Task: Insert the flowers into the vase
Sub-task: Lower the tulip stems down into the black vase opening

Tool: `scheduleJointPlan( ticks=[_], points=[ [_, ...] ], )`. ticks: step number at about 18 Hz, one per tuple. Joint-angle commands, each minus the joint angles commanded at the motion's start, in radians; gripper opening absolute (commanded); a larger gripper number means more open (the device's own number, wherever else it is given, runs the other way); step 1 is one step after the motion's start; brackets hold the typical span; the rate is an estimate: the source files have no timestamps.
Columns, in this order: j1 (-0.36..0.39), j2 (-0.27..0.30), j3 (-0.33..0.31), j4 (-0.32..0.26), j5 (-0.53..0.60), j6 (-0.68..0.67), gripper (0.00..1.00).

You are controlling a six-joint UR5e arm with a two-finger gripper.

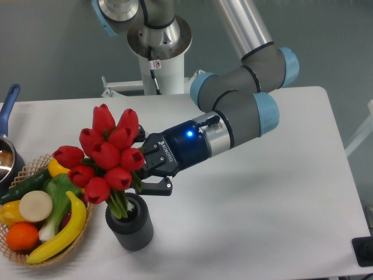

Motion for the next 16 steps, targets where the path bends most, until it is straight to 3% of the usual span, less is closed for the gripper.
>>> scheduleJointPlan(
  ticks=[10, 16],
  points=[
    [-0.006, -0.035, -0.006, -0.002, 0.0, 0.0, 0.29],
    [-0.011, -0.04, -0.048, -0.002, 0.0, 0.0, 0.3]
  ],
)
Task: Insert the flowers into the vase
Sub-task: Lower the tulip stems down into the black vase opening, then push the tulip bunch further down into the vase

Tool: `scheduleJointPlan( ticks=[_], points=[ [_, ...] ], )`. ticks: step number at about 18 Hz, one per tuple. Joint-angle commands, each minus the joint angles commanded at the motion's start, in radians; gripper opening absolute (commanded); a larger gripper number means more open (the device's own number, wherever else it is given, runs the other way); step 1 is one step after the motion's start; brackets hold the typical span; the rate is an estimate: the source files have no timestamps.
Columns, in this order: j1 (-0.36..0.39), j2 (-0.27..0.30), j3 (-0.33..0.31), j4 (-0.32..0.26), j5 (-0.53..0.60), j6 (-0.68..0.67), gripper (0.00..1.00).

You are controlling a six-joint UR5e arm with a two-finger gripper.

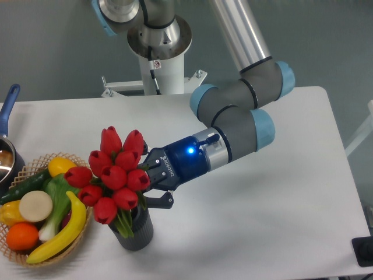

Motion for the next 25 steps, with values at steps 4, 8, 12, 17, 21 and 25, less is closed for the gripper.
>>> scheduleJointPlan(
  ticks=[4, 8, 12, 17, 21, 25],
  points=[
    [0.002, -0.026, -0.003, 0.0, 0.002, 0.002, 0.3],
    [0.002, -0.035, -0.003, 0.0, 0.002, 0.006, 0.3],
    [0.003, -0.055, -0.012, 0.002, 0.003, 0.014, 0.3],
    [0.005, -0.061, -0.047, 0.002, 0.002, 0.072, 0.3],
    [0.014, -0.061, -0.054, 0.002, 0.003, 0.074, 0.3],
    [0.014, -0.066, -0.075, 0.002, 0.003, 0.098, 0.3]
  ],
)
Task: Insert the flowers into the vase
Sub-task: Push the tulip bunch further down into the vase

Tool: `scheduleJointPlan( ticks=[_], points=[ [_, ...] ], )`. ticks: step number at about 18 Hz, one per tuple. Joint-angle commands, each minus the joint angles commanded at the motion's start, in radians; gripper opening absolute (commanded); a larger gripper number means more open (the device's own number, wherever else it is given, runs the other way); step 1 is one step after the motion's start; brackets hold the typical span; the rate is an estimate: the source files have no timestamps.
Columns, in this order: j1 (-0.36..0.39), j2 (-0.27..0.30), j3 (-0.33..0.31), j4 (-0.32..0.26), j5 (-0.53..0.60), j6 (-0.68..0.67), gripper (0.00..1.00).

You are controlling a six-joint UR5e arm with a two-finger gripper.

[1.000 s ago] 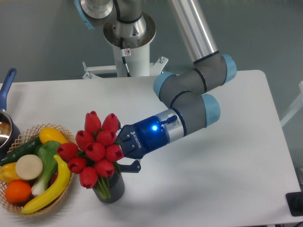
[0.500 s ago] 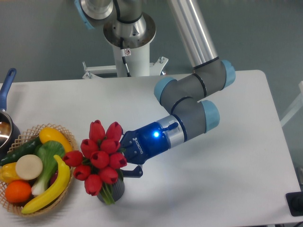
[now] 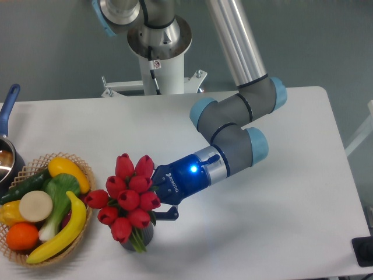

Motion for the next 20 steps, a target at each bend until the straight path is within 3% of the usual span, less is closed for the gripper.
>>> scheduleJointPlan(
  ticks=[20],
  points=[
    [-0.003, -0.029, -0.035, 0.0, 0.018, 0.066, 0.3]
  ],
)
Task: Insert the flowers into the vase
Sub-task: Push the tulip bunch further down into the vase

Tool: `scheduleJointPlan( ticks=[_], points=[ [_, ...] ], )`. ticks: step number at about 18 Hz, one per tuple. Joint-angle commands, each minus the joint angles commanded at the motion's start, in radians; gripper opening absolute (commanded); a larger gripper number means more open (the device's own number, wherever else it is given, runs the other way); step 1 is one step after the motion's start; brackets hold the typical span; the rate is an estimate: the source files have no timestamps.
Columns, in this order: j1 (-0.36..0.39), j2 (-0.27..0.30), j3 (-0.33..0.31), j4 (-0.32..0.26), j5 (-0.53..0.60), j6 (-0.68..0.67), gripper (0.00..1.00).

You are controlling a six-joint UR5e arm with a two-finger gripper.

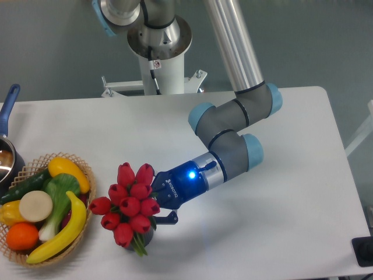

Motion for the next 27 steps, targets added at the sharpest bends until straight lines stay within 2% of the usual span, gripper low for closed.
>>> scheduleJointPlan(
  ticks=[6, 15, 17, 23, 27],
  points=[
    [0.0, 0.0, -0.029, 0.0, 0.0, 0.057, 0.3],
    [-0.002, -0.002, -0.029, 0.0, 0.018, 0.06, 0.31],
    [-0.002, -0.002, -0.029, 0.0, 0.018, 0.06, 0.35],
    [-0.002, -0.003, -0.031, 0.0, 0.028, 0.069, 0.36],
    [0.0, -0.003, -0.032, 0.0, 0.028, 0.071, 0.43]
  ],
)
